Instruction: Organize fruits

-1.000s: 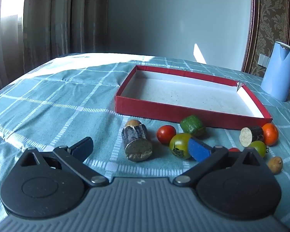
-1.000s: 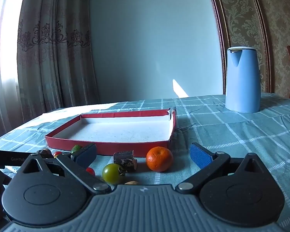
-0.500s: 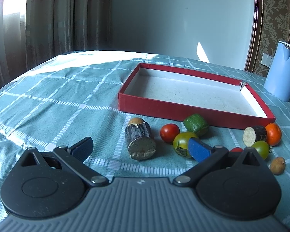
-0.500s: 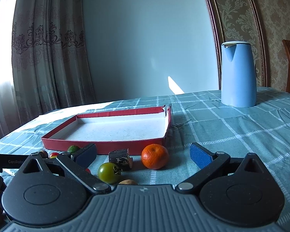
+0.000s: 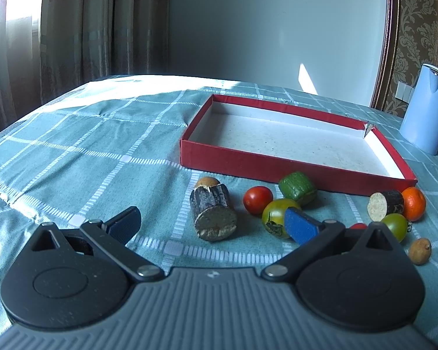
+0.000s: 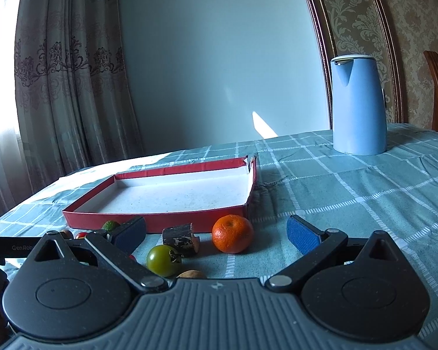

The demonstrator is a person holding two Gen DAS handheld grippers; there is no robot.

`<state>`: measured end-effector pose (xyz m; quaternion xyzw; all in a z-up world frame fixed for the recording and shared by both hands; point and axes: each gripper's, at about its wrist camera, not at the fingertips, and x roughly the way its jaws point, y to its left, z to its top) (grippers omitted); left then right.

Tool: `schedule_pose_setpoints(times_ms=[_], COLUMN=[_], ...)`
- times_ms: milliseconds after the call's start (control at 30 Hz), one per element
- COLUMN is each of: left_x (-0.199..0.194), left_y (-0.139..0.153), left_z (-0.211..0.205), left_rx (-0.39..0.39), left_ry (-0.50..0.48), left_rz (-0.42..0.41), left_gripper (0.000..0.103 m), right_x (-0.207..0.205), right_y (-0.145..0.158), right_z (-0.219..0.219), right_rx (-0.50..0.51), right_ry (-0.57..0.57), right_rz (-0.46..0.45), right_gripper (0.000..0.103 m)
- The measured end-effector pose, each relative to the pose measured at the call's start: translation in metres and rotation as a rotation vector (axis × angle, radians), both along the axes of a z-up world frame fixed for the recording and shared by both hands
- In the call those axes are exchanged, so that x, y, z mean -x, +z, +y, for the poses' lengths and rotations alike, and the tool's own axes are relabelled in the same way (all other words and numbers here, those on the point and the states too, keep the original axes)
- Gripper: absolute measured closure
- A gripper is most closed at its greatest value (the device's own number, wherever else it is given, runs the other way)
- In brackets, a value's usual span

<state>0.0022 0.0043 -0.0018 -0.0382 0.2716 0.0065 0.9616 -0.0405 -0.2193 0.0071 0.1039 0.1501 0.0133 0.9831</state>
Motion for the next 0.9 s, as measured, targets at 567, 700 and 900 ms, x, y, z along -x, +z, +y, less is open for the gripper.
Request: schedule_pose_setpoints(times_ms=[567,700,900], left_x=[0.0,0.0001,-0.0001], left_y=[0.0001,0.0,0.0002], left_z=[0.0001,0.0002,0.0], left_rx=[0.001,0.001,0.001], left_ry=[0.0,0.0,0.0], left_rz=[0.0,0.0,0.0], left_gripper=[0.0,0.0,0.0], right_x=[0.0,0.0002,0.0], right_y=[-0.0007,-0.0008,-0.0013], right_z=[-0.0008,-0.0012,-0.0017], right_rx=[-0.009,-0.011,-0.013], right_ry=[0.001,-0.002,-0.002], right_rz=[0.0,-0.001,-0.001], right_gripper=[0.0,0.0,0.0])
